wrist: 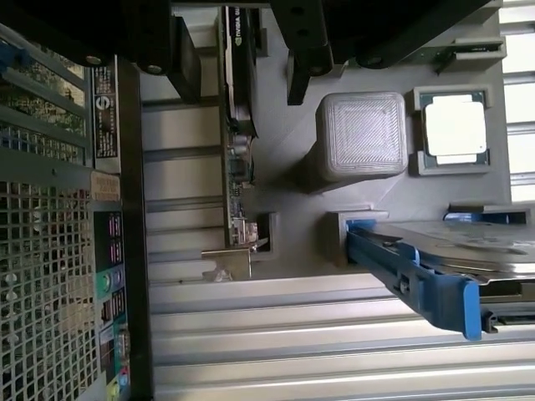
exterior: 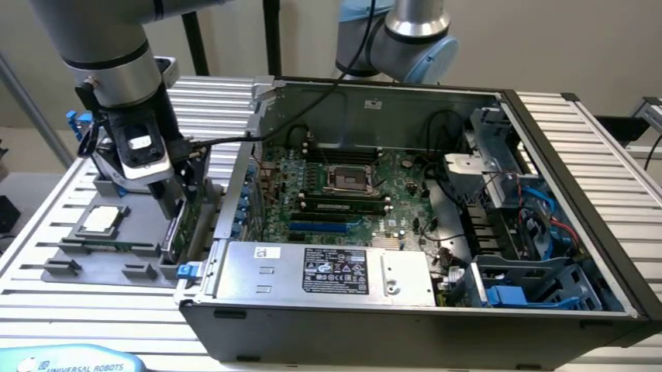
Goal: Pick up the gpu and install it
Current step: 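Pick up the gpu and move the gpu toward the slot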
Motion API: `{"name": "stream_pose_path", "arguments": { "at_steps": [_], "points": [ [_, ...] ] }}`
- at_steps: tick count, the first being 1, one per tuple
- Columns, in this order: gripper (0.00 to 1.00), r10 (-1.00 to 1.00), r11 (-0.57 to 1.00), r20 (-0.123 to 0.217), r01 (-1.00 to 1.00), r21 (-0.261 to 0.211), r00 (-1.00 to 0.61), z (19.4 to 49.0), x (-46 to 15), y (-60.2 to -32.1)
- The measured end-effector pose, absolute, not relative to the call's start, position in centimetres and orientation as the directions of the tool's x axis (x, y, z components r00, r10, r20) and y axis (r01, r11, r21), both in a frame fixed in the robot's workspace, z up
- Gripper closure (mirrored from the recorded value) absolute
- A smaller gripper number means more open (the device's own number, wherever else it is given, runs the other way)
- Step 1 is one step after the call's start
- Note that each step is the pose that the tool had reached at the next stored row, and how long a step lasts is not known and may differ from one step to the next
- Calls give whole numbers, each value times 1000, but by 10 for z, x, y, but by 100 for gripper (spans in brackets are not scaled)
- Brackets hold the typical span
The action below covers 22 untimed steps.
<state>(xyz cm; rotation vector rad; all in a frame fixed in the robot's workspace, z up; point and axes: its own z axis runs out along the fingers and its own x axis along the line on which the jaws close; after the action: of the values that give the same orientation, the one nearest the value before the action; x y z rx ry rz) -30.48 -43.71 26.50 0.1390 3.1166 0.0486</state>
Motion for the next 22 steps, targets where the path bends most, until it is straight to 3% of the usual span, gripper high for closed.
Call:
{"name": "stream_pose_path", "arguments": {
  "at_steps": [22],
  "points": [
    [46, 121, 992, -22, 121, 31, -992, 238, -303, -439]
  ]
}}
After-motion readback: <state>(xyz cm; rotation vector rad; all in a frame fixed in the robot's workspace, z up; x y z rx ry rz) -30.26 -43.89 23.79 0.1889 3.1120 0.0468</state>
